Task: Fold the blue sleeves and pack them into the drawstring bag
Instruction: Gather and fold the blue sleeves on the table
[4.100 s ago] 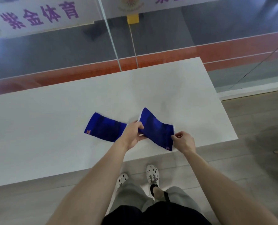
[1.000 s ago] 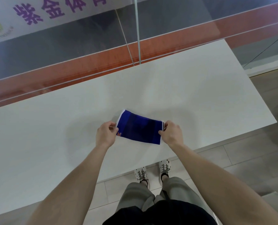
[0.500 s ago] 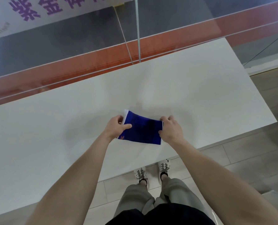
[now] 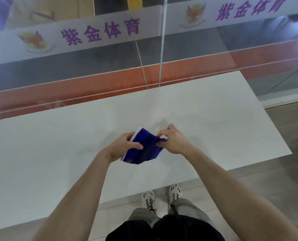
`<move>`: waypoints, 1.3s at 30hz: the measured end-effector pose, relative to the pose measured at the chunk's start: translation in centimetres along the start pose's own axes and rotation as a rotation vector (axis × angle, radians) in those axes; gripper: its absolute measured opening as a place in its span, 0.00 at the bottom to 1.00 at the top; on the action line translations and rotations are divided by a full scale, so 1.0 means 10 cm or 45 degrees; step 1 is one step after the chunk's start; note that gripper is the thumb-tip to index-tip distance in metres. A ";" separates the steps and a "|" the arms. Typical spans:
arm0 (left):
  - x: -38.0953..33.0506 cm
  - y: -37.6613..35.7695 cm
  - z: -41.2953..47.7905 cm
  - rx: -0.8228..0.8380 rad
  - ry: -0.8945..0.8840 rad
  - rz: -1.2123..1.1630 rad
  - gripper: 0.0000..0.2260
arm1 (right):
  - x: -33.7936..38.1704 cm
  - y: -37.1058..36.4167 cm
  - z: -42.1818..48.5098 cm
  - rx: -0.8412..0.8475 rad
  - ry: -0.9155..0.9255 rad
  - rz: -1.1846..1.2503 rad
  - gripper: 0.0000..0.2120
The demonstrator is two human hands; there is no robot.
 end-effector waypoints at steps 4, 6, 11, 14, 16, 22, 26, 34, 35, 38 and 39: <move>-0.12 0.12 -0.21 -0.098 -0.106 0.032 0.14 | 0.32 -0.04 -0.06 0.170 0.052 -0.039 0.04; -0.13 0.24 -0.29 -0.215 -0.131 0.073 0.13 | 0.40 -0.04 -0.09 0.154 0.075 -0.076 0.04; -0.02 0.46 -0.50 -0.501 -0.098 0.082 0.20 | 0.56 -0.01 -0.15 0.054 0.056 -0.186 0.12; 0.02 0.41 -0.61 -0.447 -0.114 0.030 0.21 | 0.67 -0.14 -0.25 0.188 -0.029 -0.098 0.13; 0.00 0.32 -0.73 -0.330 -0.153 0.027 0.16 | 0.73 -0.29 -0.32 0.294 -0.146 0.194 0.16; 0.04 0.03 -0.98 -0.069 -0.194 0.247 0.13 | 0.80 -0.40 -0.49 0.183 -0.378 0.560 0.07; 0.18 -0.19 -1.07 -0.048 -0.146 0.342 0.16 | 0.59 -0.48 -0.60 0.003 -0.595 1.032 0.11; 0.55 -0.35 -1.32 -0.354 -0.104 0.465 0.11 | 0.57 -0.60 -0.86 0.041 -0.130 0.768 0.24; 0.61 -0.36 -1.38 -0.420 -0.118 0.459 0.10 | 0.61 -0.63 -0.89 0.063 -0.038 0.681 0.25; 0.79 -0.34 -1.57 -0.644 -0.154 0.448 0.12 | 0.79 -0.76 -1.01 0.127 0.164 0.478 0.26; 0.83 -0.32 -1.63 -0.725 -0.187 0.504 0.12 | 0.88 -0.81 -1.06 0.151 0.225 0.417 0.26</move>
Point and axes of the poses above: each hand's wrist, its own z-axis towards the middle knuckle, its own y-axis out of the back of the hand, x = y × z, the point moved 6 cm from there along z, towards the middle knuckle, and after that the axes turned 3 degrees about y, right-handed, at the moved point
